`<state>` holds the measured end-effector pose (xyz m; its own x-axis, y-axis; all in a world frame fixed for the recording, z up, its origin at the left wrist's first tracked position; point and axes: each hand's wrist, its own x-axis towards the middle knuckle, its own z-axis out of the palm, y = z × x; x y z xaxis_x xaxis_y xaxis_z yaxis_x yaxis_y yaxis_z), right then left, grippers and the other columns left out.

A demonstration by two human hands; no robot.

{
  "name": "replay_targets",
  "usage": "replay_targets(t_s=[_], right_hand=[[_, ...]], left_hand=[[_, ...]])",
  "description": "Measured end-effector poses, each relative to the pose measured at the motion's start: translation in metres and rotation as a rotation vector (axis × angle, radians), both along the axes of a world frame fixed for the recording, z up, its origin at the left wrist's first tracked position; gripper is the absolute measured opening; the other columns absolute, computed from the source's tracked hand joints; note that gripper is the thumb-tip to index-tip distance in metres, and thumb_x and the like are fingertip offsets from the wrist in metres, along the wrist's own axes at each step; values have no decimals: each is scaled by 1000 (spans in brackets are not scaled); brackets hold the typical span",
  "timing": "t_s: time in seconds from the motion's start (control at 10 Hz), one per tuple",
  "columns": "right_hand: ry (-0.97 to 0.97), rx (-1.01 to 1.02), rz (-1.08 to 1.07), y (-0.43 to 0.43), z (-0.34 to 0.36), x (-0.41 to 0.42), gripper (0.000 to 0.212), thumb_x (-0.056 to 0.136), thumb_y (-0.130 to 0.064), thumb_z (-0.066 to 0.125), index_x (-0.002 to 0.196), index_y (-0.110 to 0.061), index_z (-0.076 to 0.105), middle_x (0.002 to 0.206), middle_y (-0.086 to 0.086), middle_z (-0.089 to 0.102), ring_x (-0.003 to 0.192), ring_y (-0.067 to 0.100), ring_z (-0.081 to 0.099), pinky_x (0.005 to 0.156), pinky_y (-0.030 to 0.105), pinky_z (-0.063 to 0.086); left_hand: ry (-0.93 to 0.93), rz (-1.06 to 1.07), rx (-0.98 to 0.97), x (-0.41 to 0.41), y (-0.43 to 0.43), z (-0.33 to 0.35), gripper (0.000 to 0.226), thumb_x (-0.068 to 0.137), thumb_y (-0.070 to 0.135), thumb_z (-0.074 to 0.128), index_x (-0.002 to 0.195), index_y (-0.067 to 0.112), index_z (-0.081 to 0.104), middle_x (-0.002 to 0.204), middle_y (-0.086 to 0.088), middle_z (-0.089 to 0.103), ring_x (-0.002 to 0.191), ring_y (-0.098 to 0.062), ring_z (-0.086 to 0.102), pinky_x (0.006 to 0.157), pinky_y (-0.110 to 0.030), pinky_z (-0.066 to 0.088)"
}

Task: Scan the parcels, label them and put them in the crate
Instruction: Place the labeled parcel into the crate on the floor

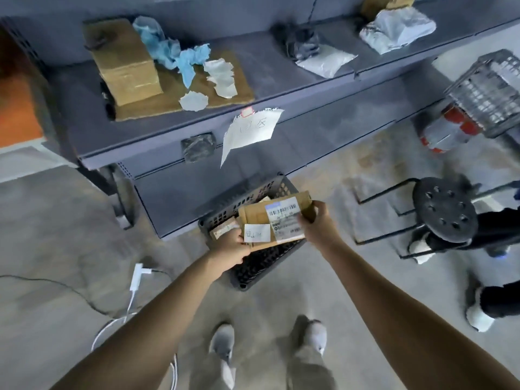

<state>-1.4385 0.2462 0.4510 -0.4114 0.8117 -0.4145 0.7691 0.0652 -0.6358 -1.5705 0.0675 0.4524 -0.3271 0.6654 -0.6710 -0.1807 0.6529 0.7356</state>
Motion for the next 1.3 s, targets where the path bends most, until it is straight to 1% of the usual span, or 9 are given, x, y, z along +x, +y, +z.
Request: replay_targets(t_s=[0.2, 0.3, 0.5, 0.6, 0.7, 0.8, 0.9, 1.0, 1.3], right_hand=[[-132, -118, 250, 57, -109, -4, 59, 95, -38, 61, 141, -20, 28, 105, 1, 60, 76, 7, 57, 58, 24, 44], [-170, -181, 348, 83, -173, -2, 61, 95, -35, 61, 142, -19, 26, 114, 7, 62, 95, 26, 64, 80, 38, 54], [-250, -170, 523, 110, -298, -16, 62, 93, -39, 61, 143, -21, 27, 106, 0, 58, 75, 14, 57, 65, 27, 45], [-335, -188, 611, 114, -365, -28, 64, 94, -42, 59, 144, -20, 28, 115, 6, 64, 83, 19, 60, 68, 29, 46], [-433, -221, 682, 111, -420, -40, 61, 94, -43, 59, 143, -15, 34, 123, 9, 62, 91, 21, 62, 65, 30, 49], [-560, -209, 799, 105, -464, -50, 51, 96, -43, 54, 132, -7, 50, 119, 12, 63, 94, 24, 64, 71, 32, 53], [-627, -202, 953, 101, -497, -61, 42, 98, -42, 51, 118, -7, 63, 116, 12, 65, 101, 29, 62, 77, 31, 46], [-656, -316, 1013, 97, -517, -72, 34, 94, -49, 56, 104, -17, 64, 94, 5, 66, 87, 23, 63, 65, 28, 47], [-529, -288, 1066, 84, -550, -92, 32, 97, -28, 59, 127, -19, 59, 120, 6, 65, 107, 23, 63, 96, 37, 50]], left_hand=[[-84, 214, -182, 28, 46, -106, 45, 88, -4, 50, 130, 12, 54, 114, -11, 61, 86, -21, 58, 60, -28, 46], [-66, 317, -263, 41, 69, -163, 44, 89, -2, 51, 130, 12, 52, 102, -5, 58, 76, -16, 55, 68, -32, 49], [-96, 505, -332, 55, 92, -281, 29, 87, -2, 56, 110, 14, 48, 89, 2, 56, 77, -13, 53, 74, -33, 51], [-98, 491, -394, 53, 93, -340, 32, 88, 5, 58, 119, 8, 51, 116, -12, 60, 102, -27, 59, 93, -42, 52], [-76, 469, -453, 48, 91, -394, 43, 92, 9, 55, 134, 0, 49, 123, -17, 59, 92, -22, 61, 83, -36, 56], [-71, 403, -510, 41, 87, -444, 31, 95, 9, 51, 123, 1, 58, 83, -3, 57, 65, -12, 54, 53, -22, 51], [-32, 337, -562, 36, 87, -474, 17, 97, 12, 46, 83, 12, 54, 72, 1, 45, 60, -9, 45, 48, -19, 44], [-23, 208, -603, 29, 90, -497, 20, 99, 16, 43, 92, 3, 56, 79, -5, 47, 67, -15, 45, 56, -24, 39], [73, 271, -550, 19, 97, -528, 43, 97, 19, 51, 136, 1, 49, 139, -16, 51, 107, -25, 55, 48, -11, 27]])
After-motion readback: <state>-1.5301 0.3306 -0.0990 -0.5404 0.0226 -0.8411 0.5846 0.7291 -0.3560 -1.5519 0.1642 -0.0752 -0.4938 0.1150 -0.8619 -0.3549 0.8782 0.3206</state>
